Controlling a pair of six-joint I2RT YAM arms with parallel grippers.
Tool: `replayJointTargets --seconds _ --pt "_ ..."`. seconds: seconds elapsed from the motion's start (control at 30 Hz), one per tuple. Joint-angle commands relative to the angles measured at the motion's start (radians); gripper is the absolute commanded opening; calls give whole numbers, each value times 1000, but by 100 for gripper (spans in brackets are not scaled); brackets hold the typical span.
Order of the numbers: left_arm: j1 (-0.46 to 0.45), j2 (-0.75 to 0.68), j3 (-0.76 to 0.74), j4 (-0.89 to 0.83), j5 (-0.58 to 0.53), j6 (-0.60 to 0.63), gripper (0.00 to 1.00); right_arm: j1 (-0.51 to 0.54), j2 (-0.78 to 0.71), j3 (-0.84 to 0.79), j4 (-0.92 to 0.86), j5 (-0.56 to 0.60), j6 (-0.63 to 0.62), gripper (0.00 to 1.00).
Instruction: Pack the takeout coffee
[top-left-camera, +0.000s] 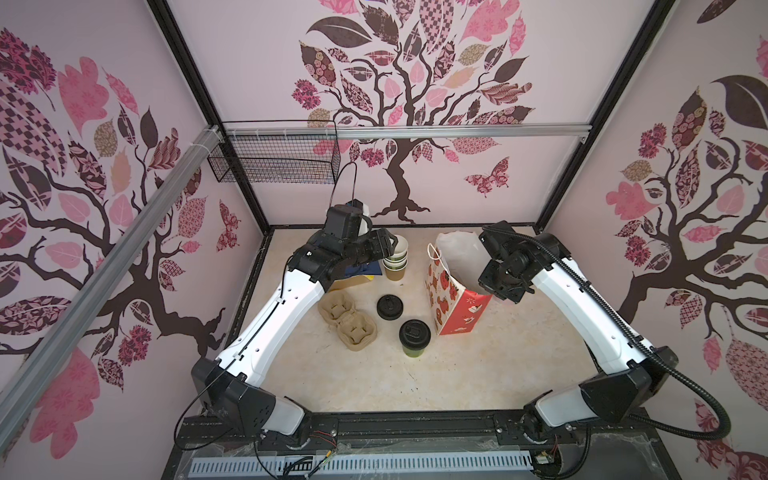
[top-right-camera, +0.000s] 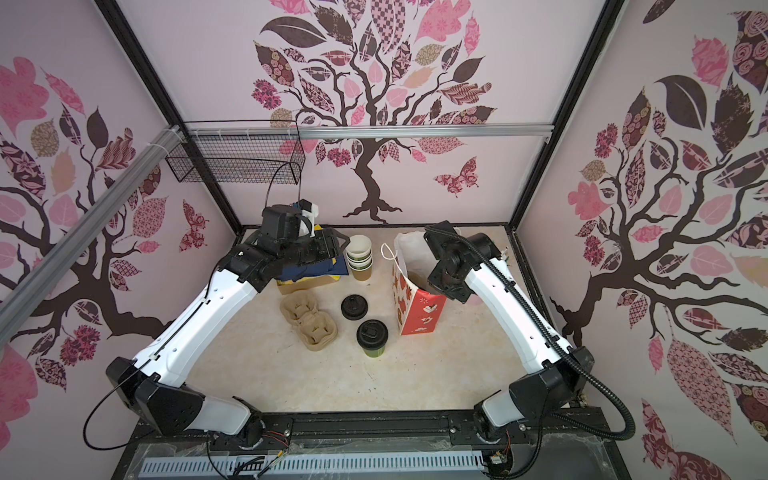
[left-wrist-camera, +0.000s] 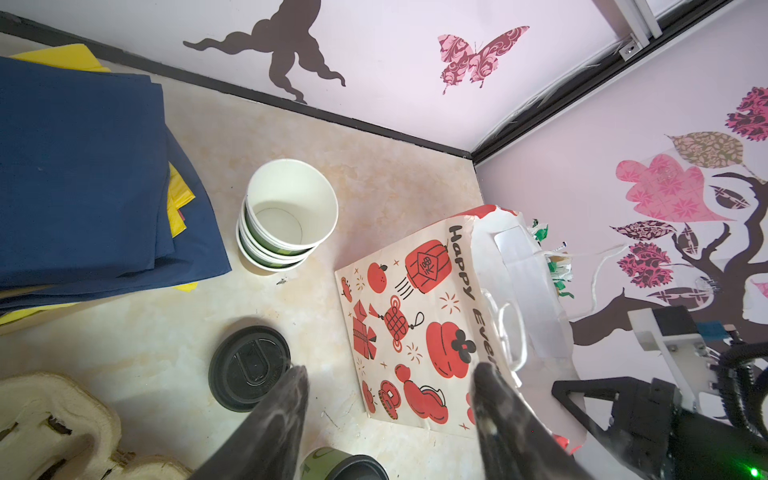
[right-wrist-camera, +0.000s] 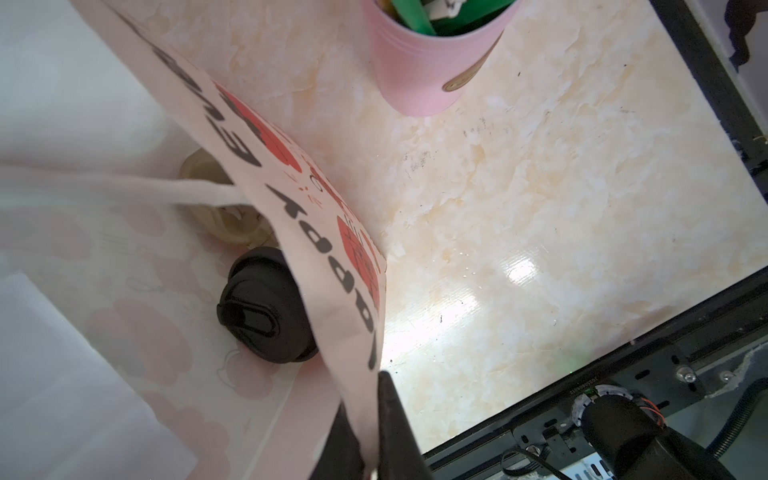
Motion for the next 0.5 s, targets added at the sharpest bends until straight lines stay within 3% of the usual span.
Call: replayJointTargets --seconds 0.0,0.27,0.47 --pt "9 14 27 -2 -17 20 66 -21 -25 38 -110 44 195 9" --pt "20 32 42 4 -13 40 68 -35 -23 83 -73 65 -98 6" --pt "23 62 59 31 72 77 69 -156 -60 48 51 -112 -335 7"
